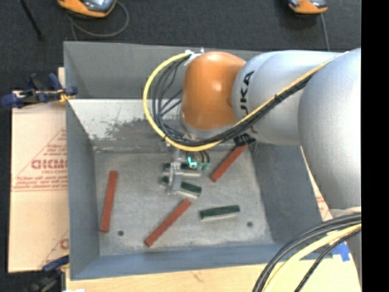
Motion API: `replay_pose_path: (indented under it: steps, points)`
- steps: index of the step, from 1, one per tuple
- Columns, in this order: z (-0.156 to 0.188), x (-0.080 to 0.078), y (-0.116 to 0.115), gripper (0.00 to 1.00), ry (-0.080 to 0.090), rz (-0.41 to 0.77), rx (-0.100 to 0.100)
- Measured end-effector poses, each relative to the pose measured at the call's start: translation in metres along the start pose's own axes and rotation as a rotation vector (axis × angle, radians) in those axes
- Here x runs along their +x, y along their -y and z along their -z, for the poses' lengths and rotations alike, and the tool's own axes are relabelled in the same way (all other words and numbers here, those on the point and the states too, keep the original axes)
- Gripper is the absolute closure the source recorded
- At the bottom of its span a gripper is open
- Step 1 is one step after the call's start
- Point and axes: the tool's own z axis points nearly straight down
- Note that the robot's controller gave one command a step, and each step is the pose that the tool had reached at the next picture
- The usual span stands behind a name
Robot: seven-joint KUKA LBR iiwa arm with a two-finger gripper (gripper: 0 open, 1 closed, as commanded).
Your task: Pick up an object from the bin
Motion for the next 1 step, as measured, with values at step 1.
replay_pose_path:
  steps: [1]
  points:
    - [-0.0702,-0.0307,0.0624,0.0,0.005,0.244,0.004]
